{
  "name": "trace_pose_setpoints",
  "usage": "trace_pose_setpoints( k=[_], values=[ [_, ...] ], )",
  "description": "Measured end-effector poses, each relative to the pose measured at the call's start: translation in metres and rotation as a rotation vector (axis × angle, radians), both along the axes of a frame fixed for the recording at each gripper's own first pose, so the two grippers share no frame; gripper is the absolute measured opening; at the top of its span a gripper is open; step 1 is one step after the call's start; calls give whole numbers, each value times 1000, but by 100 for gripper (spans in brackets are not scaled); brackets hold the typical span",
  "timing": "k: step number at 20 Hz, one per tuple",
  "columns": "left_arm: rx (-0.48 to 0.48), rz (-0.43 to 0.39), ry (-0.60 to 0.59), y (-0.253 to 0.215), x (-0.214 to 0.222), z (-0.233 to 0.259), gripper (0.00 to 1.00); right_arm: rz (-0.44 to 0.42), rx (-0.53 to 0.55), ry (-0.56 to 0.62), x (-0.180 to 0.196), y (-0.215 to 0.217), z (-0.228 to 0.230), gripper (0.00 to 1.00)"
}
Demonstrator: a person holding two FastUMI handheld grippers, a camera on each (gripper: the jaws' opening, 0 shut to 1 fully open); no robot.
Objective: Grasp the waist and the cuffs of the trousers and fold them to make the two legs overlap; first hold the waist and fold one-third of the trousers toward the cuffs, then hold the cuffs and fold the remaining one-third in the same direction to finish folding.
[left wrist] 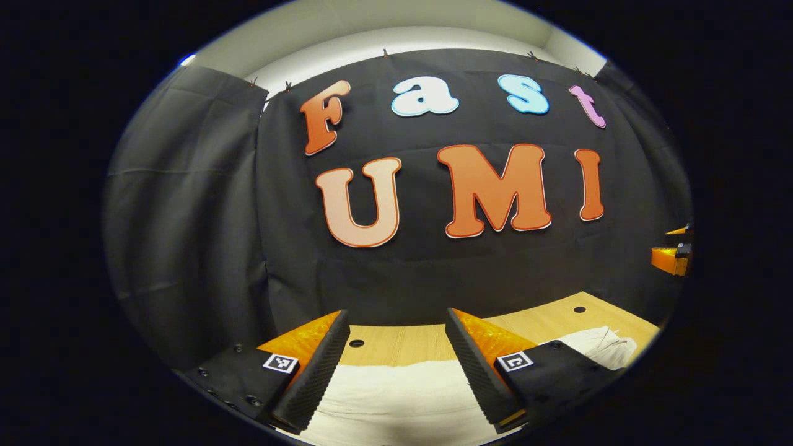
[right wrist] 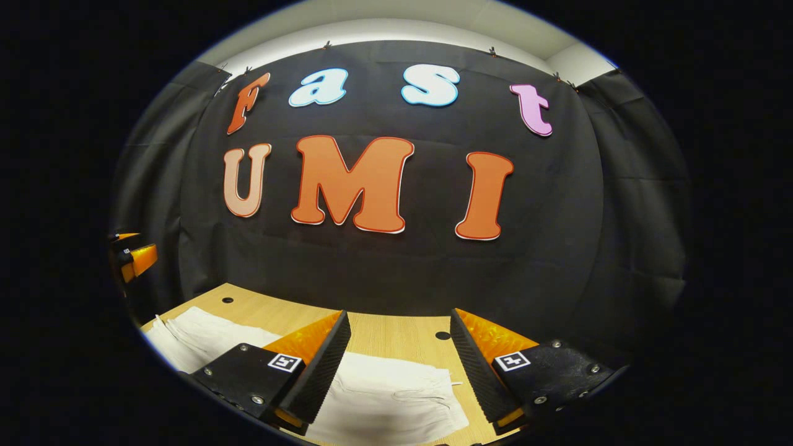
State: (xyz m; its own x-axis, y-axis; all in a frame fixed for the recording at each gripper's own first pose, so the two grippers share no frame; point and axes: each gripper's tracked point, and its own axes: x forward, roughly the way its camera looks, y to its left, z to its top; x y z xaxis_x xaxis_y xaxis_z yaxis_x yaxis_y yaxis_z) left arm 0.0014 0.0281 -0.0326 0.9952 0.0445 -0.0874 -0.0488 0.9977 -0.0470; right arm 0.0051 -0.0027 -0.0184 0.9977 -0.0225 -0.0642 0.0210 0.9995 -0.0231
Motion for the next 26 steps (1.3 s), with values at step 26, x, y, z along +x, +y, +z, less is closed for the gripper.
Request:
trace_pose_setpoints(
  k=[26],
  values=[
    [-508,297,721,131,-81,-242,99,-121,336,572,-21,-18,-159,95]
  ],
)
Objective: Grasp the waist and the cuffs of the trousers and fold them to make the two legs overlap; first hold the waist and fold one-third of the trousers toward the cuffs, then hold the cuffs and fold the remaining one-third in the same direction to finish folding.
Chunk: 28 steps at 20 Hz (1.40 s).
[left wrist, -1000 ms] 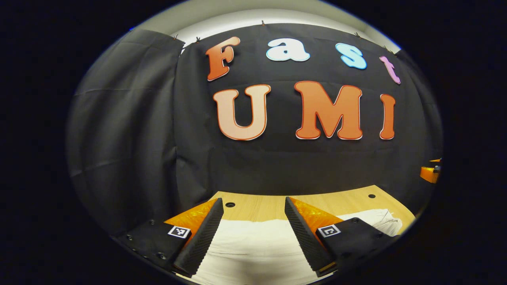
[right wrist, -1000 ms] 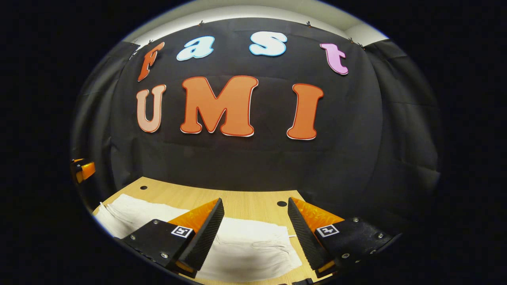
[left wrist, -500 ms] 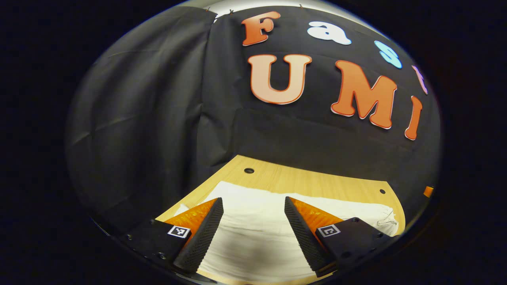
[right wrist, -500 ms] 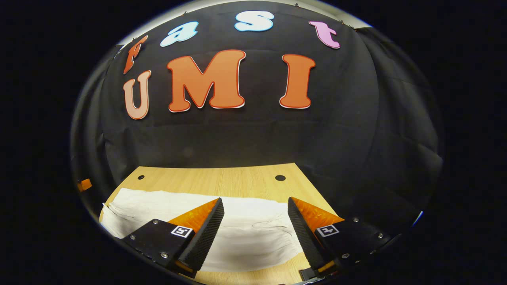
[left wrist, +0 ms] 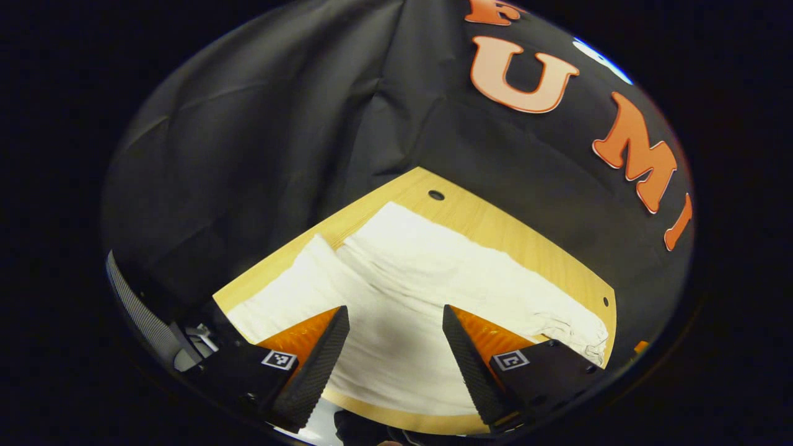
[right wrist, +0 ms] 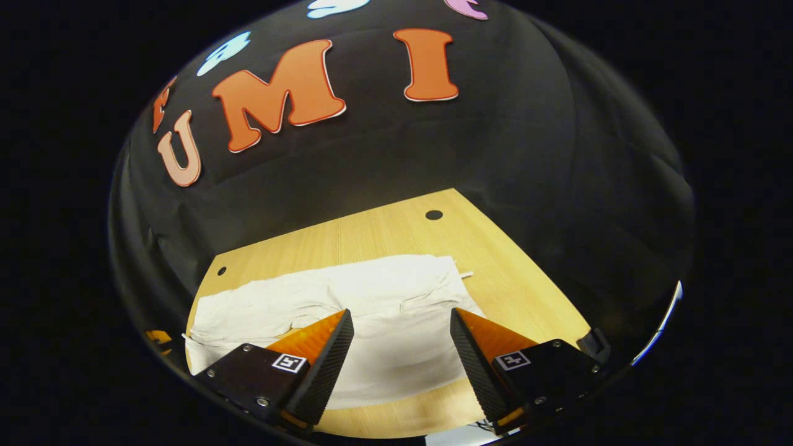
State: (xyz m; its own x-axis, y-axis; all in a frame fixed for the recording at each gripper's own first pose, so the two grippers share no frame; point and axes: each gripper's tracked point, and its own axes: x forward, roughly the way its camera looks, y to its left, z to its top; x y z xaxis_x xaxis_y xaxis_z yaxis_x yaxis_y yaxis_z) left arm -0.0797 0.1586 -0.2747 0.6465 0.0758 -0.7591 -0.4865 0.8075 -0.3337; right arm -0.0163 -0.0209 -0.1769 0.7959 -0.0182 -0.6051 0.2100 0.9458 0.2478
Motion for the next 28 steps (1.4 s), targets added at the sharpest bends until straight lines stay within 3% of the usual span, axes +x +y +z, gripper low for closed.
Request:
trace_pose_setpoints(
  k=[10,16,22,28],
  values=[
    [-244,165,160,39,-58,-67,100,-81,182,167,-19,-4,-55,92],
    [-329,264,218,73,-95,-100,99,-119,251,234,-29,1,-78,92],
    [-440,333,251,87,-103,-136,100,-121,252,268,-34,9,-88,92],
    [-485,390,263,109,-102,-158,99,-142,265,268,-33,10,-88,92]
  ],
)
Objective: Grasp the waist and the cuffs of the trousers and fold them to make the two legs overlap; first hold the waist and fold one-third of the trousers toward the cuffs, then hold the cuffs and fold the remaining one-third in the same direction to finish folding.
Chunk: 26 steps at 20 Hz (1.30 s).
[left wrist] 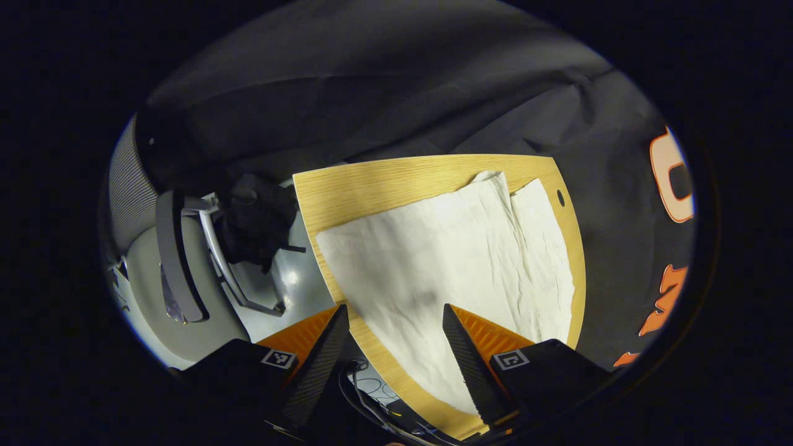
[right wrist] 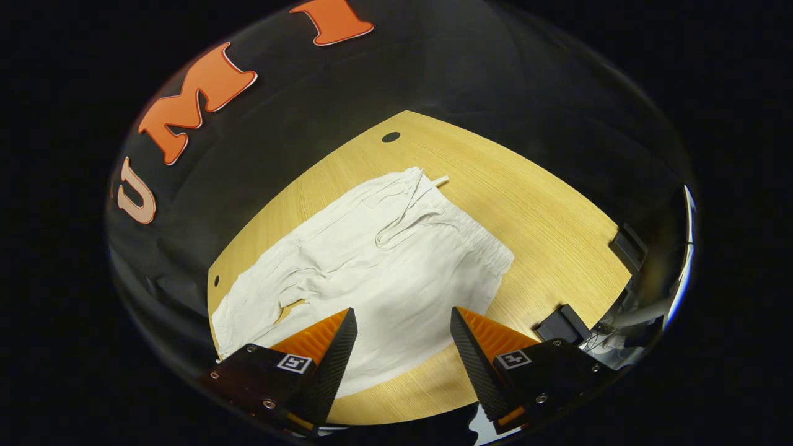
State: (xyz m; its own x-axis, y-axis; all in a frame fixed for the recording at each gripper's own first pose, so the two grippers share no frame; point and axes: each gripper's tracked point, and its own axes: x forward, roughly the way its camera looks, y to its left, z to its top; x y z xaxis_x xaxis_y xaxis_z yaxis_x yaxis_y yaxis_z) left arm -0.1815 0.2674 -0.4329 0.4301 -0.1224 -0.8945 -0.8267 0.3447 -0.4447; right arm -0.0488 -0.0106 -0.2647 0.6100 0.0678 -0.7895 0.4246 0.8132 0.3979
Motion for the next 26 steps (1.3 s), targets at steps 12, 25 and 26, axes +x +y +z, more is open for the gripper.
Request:
trace_pose_setpoints(
  k=[12,25,26],
  values=[
    [-36,39,-5,9,13,-2,97,-85,22,-20,0,-9,2,92],
    [-103,74,-190,3,83,-7,65,-150,50,-6,-13,-9,-9,92],
    [-96,65,-185,2,81,-11,53,-158,49,-4,-14,-11,-10,92]
  ],
)
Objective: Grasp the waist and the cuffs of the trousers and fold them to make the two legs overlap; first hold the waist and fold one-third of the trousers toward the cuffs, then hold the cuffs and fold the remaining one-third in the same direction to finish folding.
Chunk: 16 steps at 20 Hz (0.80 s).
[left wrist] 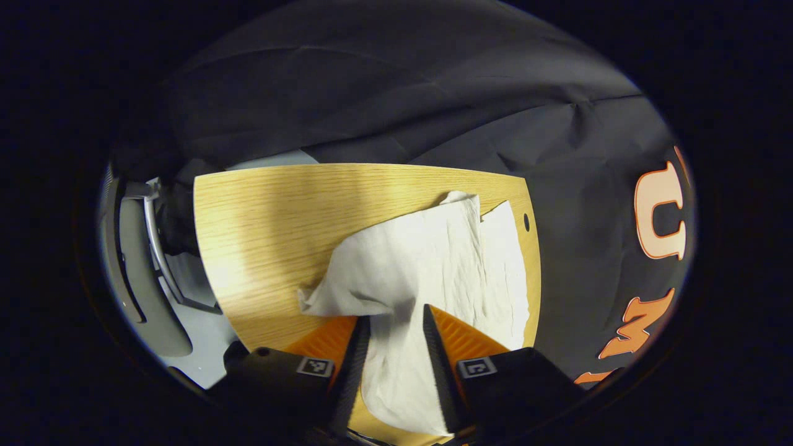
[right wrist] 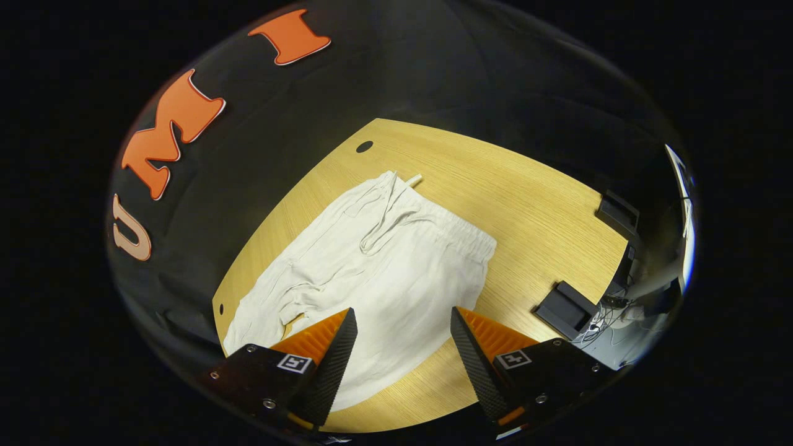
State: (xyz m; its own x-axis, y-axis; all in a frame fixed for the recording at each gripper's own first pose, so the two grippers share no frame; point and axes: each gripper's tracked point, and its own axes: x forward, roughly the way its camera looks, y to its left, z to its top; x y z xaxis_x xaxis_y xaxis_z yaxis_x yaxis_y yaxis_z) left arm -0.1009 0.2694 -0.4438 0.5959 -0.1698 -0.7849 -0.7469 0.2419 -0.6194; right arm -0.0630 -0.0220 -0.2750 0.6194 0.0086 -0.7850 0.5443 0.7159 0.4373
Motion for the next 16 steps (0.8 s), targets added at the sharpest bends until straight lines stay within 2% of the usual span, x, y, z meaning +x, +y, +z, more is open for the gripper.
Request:
trace_pose_setpoints(
  k=[2,3,7,10,16],
  values=[
    [24,-23,-8,0,2,-8,27,-10,-5,3,-3,-6,-3,92],
    [37,-36,-20,1,7,-9,10,-14,-7,6,-4,-10,-5,92],
    [122,-91,-31,-1,2,2,7,-30,17,27,-3,-24,-22,92],
    [147,-68,-57,2,1,26,6,-56,30,53,1,-41,-38,92],
    [193,-72,-51,7,3,53,6,-102,49,119,17,-64,-72,92]
  ],
)
